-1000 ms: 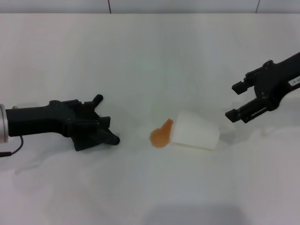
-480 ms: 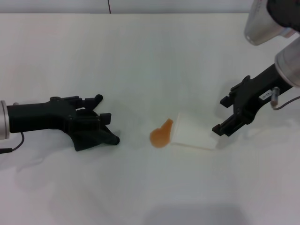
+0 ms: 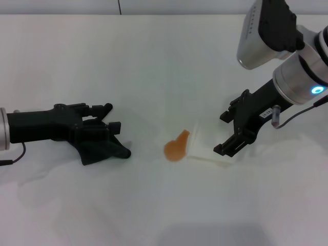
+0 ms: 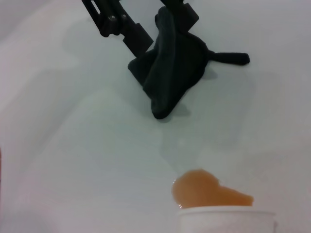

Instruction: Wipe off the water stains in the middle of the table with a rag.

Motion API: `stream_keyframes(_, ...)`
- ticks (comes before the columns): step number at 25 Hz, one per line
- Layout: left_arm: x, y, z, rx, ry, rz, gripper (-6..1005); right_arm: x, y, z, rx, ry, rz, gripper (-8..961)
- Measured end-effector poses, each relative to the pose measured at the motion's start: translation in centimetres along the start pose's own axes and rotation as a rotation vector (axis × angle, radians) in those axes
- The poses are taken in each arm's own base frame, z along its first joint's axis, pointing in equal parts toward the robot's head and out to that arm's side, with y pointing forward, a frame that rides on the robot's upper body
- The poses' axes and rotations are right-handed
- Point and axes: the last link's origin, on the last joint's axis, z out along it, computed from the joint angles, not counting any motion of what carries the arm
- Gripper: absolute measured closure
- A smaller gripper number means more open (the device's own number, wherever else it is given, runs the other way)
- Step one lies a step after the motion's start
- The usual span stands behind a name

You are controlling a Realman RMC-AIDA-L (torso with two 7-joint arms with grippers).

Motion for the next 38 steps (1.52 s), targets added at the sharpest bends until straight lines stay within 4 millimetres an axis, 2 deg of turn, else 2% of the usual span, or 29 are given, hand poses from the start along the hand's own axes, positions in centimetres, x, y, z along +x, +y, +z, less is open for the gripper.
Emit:
stream_keyframes(14, 0.7, 0.0, 0.4, -0.009, 0.004, 0.015, 153, 0.9, -0.1, 1.3, -0.015, 0.049, 0.02, 113)
stream_keyframes(38, 0.8, 0.0, 0.2, -0.006, 0.013, 0.009, 154, 0.7, -0.2, 3.1, 0.005, 0.063, 0.005, 162)
